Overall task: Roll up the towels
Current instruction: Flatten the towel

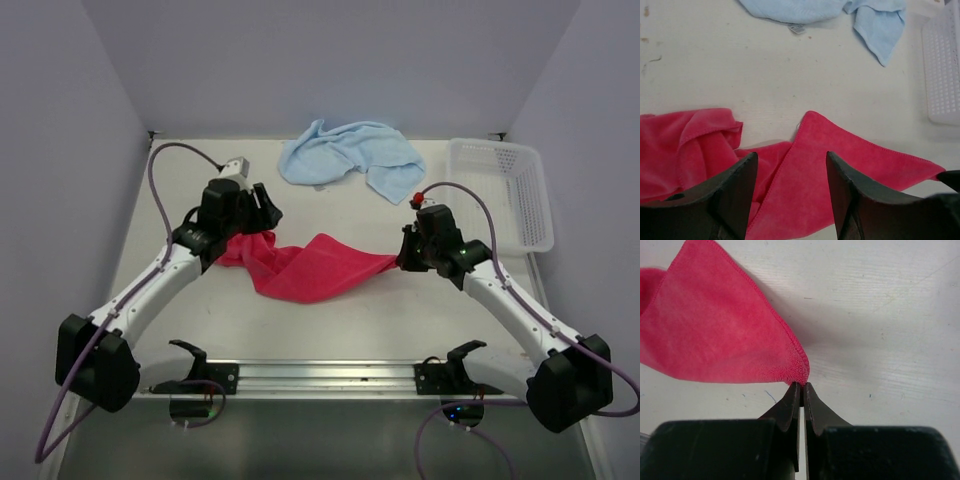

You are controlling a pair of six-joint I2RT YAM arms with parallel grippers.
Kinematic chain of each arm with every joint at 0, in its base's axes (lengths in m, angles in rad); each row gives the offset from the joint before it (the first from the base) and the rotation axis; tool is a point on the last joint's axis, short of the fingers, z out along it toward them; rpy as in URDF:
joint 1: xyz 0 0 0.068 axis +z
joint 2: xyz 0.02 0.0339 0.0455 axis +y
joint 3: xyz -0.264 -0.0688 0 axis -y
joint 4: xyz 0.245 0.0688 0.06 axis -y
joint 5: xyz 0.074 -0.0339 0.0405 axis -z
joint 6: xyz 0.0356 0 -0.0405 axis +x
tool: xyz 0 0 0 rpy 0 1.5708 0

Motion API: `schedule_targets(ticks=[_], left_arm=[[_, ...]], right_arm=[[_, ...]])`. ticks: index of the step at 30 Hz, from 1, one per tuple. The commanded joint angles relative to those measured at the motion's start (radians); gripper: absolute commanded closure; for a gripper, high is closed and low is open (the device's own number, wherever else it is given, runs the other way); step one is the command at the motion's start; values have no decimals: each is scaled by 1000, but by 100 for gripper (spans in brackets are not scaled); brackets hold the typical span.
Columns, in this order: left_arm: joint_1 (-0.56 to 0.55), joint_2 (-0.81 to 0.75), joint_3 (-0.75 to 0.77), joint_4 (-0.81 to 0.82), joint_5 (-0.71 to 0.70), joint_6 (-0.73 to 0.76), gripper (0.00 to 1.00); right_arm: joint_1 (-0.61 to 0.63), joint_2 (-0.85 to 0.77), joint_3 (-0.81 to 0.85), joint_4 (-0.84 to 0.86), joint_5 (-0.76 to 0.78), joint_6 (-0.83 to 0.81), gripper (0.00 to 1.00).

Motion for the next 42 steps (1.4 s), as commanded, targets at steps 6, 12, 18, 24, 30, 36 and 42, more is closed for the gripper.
schedule_targets(ticks=[6,12,18,24,30,36,42], left_arm=[[-141,270,157,140,59,51,40],[-163,456,253,128,62,66,39],[-197,612,333,131,12,109,39],[-252,740,428,91,-63,150,40],[-299,798,441,27,-138,157,44],[-304,807,384,51,-131,127,50],[-318,801,330,89,-157,94,67]], right_arm=[[-5,13,-22,-51,112,-39,100],[-5,35,-15,-35,103,-36,100],[-5,49,-29,-2,65,-27,100],[-6,61,-38,5,62,-30,100],[-6,53,-43,14,60,-29,100],[-6,69,-45,29,46,-18,100],[-6,73,-40,37,39,-7,100]])
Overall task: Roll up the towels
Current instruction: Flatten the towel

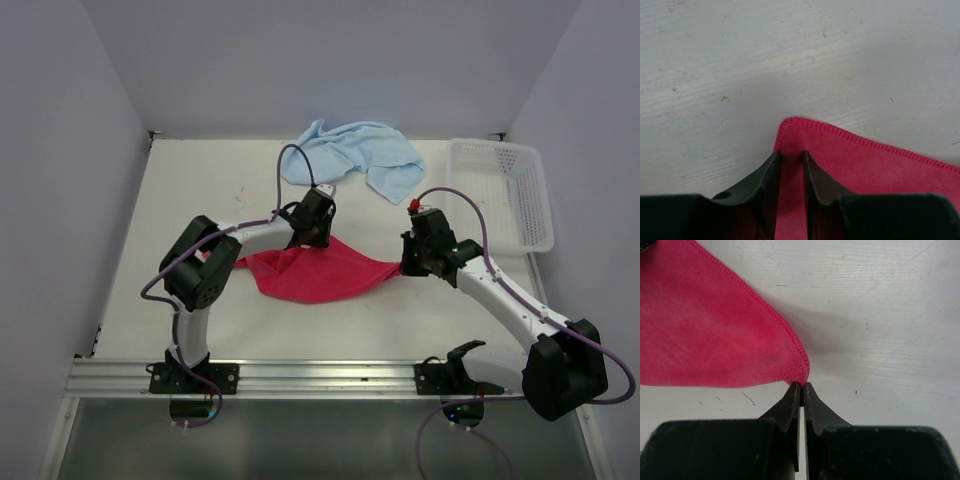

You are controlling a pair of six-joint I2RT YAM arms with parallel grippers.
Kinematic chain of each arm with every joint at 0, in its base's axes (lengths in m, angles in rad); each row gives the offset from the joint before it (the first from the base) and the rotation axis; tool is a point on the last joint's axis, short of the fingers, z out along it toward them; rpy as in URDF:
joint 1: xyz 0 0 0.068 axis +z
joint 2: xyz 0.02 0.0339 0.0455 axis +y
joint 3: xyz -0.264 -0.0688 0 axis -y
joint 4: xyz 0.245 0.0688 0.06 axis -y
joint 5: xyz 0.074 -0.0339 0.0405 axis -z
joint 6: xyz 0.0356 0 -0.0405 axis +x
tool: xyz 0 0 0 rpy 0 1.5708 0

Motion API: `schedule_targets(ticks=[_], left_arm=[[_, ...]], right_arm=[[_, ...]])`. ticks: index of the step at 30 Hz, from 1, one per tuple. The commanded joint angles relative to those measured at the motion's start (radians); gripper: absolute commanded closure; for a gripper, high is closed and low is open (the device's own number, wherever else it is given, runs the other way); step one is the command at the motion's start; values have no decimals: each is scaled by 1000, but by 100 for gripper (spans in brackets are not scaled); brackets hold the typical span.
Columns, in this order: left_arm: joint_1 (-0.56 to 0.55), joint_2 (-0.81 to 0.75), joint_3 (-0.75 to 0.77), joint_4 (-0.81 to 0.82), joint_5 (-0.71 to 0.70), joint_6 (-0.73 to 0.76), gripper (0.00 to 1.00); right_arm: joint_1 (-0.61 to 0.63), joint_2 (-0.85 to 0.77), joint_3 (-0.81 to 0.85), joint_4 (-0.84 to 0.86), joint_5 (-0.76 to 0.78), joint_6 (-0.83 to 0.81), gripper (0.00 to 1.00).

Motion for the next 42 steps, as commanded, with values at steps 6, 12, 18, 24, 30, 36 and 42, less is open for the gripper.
schedule_targets(ticks=[6,12,18,24,30,36,42], left_arm=[[-10,9,-35,20,-40,-10,94],[-4,-103,-24,-25,-166,-6,100],[29,-478,-43,-66,-325,-4,100],[33,-782,-27,-122,-417,21,100],[31,-969,-32,-160,-482,65,100],[30,-980,121,-290,-725,139,100],[30,-980,262,-295,-942,263,100]], right_arm=[[-5,14,20,37,-16,9,100],[-5,74,81,74,-30,-6,100],[-3,231,277,71,-22,-54,100],[-5,414,509,168,-120,-95,100],[-2,629,895,192,-289,-65,100],[73,872,1443,66,-363,-28,100],[151,1039,1759,150,-399,130,100]])
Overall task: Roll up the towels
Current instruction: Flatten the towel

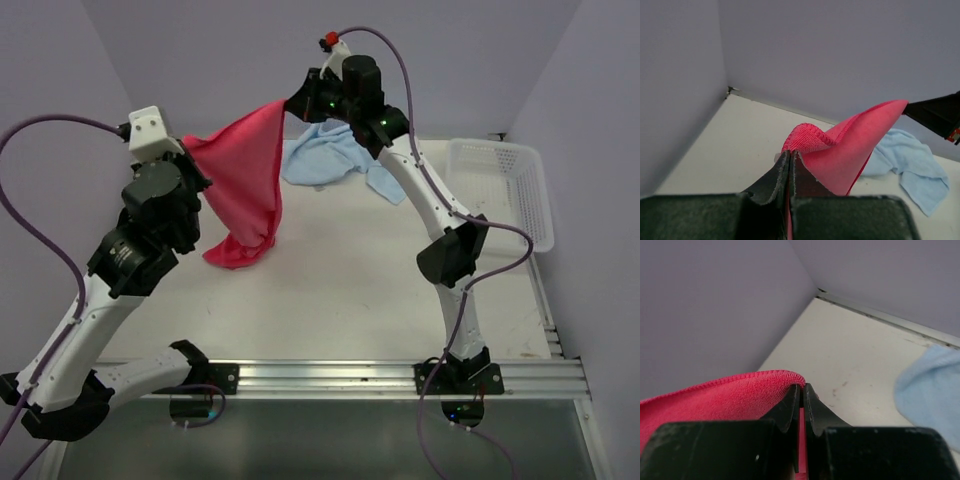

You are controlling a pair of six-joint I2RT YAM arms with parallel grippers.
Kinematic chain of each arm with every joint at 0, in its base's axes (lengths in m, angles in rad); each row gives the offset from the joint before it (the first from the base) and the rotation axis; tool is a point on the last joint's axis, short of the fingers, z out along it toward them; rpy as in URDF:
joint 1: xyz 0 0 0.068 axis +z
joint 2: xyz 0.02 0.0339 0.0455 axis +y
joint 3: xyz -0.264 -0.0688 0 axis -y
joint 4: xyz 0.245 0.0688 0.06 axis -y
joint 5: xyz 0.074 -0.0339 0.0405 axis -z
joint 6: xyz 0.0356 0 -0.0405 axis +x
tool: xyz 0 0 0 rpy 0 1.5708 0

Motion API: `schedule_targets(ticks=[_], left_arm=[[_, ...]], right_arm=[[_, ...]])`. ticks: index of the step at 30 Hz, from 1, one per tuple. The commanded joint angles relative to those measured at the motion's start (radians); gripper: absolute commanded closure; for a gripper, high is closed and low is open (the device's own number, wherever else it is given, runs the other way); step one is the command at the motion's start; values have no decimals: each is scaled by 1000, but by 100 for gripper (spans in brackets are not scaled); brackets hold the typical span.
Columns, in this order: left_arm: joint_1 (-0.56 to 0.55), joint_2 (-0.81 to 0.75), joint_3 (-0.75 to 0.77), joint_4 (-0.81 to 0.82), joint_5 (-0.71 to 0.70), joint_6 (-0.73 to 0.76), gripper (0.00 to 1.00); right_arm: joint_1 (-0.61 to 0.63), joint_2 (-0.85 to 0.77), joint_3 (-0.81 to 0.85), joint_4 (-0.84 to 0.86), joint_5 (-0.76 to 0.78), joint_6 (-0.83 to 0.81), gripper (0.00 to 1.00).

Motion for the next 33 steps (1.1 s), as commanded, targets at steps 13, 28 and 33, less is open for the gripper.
schedule_targets(ticks=[13,28,33], left_arm=[[6,5,500,103,-195,448,100],[6,-22,358,337,-197,641,100],[6,44,208,536,-185,685,100]], right_arm=[[133,14,157,355,-101,339,100],[145,-484,-544,425,-175,272,100],[144,-771,-862,404,-104,216,100]])
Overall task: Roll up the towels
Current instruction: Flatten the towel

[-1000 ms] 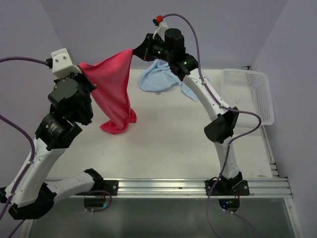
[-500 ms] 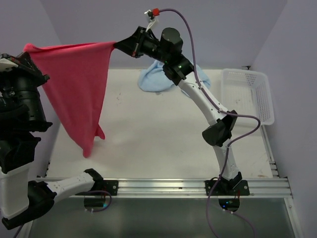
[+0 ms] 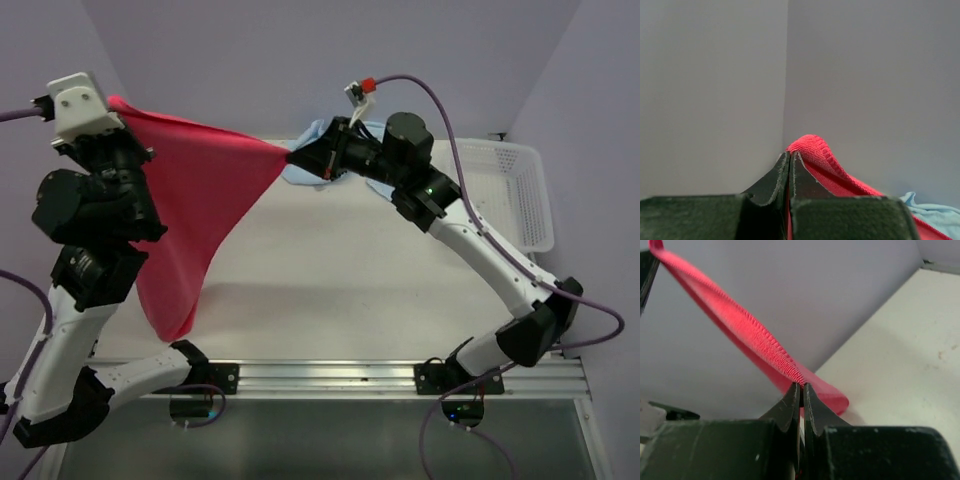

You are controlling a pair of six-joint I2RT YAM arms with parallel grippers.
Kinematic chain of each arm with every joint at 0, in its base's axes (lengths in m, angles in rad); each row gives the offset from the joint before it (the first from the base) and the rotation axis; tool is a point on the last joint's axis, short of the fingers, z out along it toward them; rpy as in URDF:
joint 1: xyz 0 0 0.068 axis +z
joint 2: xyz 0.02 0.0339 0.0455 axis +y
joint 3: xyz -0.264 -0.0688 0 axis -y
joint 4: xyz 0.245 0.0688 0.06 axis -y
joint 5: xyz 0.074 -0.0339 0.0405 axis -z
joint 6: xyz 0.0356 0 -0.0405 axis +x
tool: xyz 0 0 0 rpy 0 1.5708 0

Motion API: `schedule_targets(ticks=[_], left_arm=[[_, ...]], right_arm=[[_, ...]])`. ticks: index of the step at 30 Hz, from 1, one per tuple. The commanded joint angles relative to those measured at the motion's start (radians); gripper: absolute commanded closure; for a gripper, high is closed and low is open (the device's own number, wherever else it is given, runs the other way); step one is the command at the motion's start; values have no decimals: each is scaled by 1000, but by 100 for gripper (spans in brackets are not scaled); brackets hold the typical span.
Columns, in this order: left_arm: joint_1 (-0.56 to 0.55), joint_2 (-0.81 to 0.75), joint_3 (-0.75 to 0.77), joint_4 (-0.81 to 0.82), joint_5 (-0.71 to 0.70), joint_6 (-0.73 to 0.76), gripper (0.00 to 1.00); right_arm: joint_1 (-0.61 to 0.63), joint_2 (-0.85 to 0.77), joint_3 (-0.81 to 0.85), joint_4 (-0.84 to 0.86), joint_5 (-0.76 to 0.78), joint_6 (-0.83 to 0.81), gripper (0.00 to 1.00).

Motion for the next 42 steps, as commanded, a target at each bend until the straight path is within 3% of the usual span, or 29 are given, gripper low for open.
schedule_targets(ticks=[1,7,12,16,17,18,22,24,25,29,35,39,42], left_arm=[[6,67,-56,219,19,57,100],[12,260,-66,261,197,-39,100],[19,525,54,238,348,-125,100],[19,728,164,226,508,-236,100],[17,765,205,224,547,-257,100],[19,843,236,200,619,-276,90],[9,1012,380,77,752,-369,12],[9,1053,439,-45,732,-411,6],[9,1037,439,-66,722,-421,6],[51,748,100,-41,704,-512,4],[236,309,-383,-92,814,-730,8],[239,147,-653,-156,816,-852,19],[238,77,-759,-253,777,-944,26]], right_arm=[[-6,-202,-203,1,64,-73,100],[-7,-418,-458,-62,167,-84,100],[-7,-555,-584,-163,320,-67,100],[-10,-664,-637,-369,584,-32,100],[-13,-708,-649,-405,712,-19,100],[-18,-727,-679,-433,762,-7,100],[-78,-798,-762,-517,862,47,100],[-125,-796,-804,-528,833,64,100],[-139,-790,-818,-528,819,68,100],[-191,-759,-881,-476,765,79,100],[-201,-677,-881,-415,730,65,100],[-214,-655,-867,-401,712,52,100],[-222,-653,-862,-405,696,47,100]])
